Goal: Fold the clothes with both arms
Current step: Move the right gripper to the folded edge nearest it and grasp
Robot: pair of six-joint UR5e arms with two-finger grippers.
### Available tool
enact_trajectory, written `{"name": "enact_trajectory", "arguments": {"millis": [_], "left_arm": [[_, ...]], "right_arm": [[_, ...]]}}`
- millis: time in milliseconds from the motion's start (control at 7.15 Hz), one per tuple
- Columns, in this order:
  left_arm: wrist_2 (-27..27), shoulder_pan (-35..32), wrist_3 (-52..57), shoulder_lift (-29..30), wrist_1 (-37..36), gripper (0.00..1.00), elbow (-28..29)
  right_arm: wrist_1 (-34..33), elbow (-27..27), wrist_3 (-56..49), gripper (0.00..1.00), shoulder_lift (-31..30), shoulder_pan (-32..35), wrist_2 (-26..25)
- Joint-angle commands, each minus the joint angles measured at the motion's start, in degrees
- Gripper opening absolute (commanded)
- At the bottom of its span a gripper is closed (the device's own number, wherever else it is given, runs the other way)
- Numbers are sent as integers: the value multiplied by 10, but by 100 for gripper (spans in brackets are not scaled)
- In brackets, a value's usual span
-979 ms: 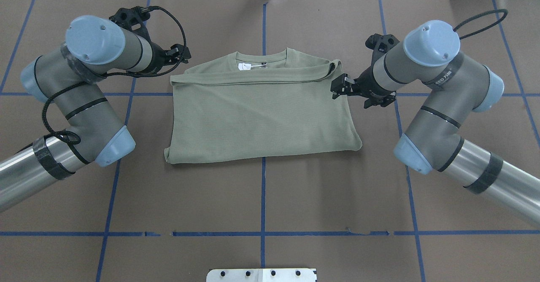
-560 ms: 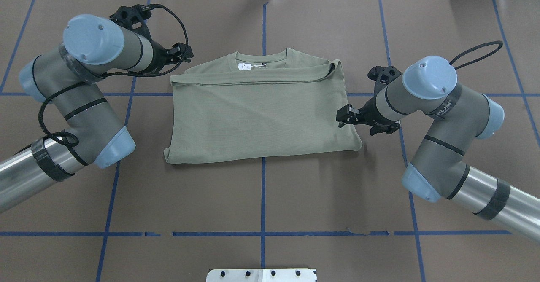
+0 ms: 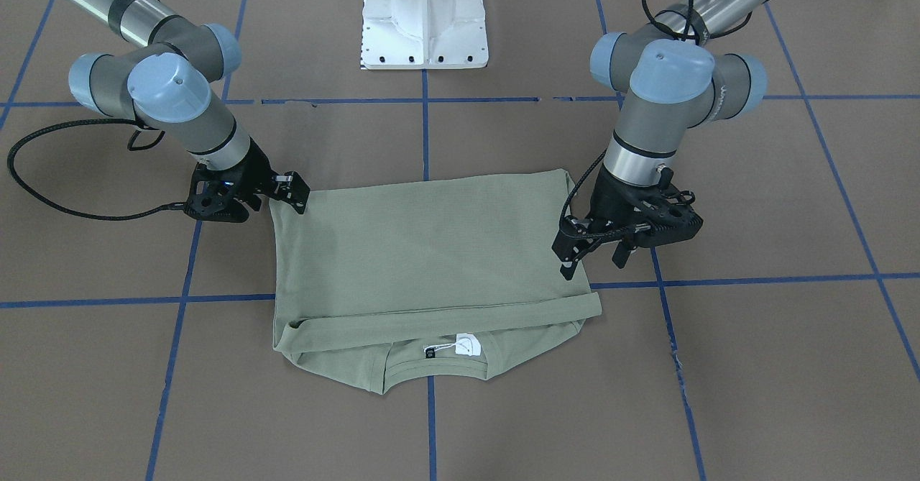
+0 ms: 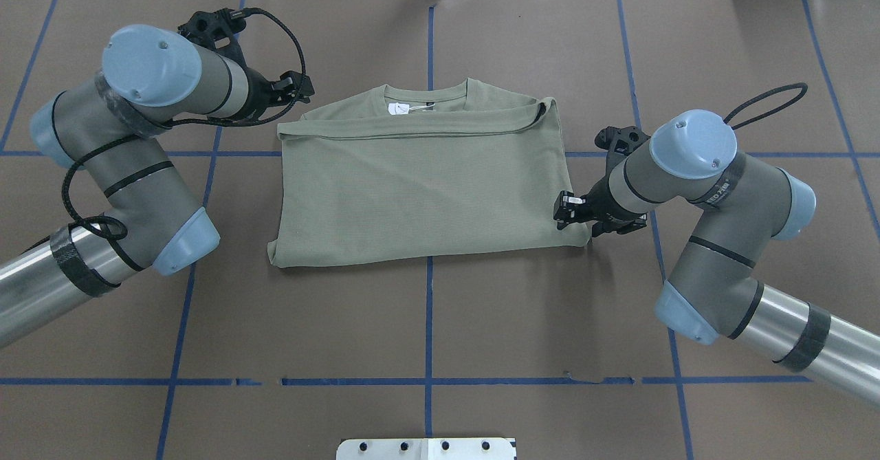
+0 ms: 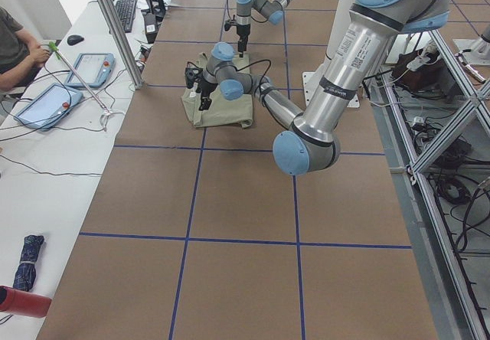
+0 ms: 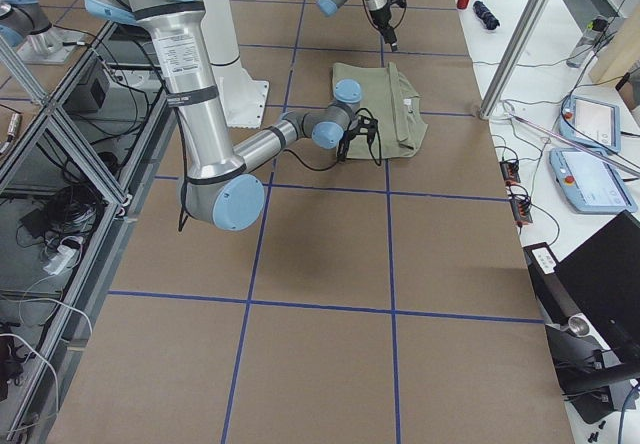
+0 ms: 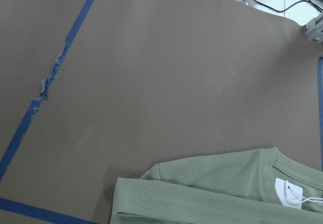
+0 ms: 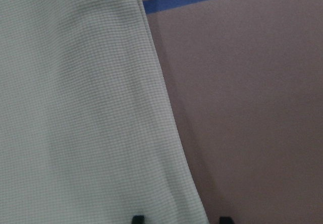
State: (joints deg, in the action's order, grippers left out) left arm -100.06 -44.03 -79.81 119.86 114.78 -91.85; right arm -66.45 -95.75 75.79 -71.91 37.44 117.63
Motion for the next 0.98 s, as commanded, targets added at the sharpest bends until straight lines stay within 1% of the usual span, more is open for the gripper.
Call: {"name": "enact_trajectory", "arguments": {"millis": [0, 420, 560, 699, 839], "left_arm": [[1, 0, 0, -2, 1, 100, 0], [1, 0, 0, 0, 1, 100, -1], [1, 0, 0, -1, 0, 100, -8], [1, 0, 0, -1, -1, 100, -13], [2, 0, 0, -1, -2, 100, -13]], "right_arm": [[4, -2, -6, 0, -7, -1, 3], [3, -11, -6, 0, -9, 0, 3], [-2, -48, -6, 0, -37, -2, 7], [-4, -110, -5, 0, -89, -10, 8], [-3, -143, -5, 0, -132, -26, 7]]}}
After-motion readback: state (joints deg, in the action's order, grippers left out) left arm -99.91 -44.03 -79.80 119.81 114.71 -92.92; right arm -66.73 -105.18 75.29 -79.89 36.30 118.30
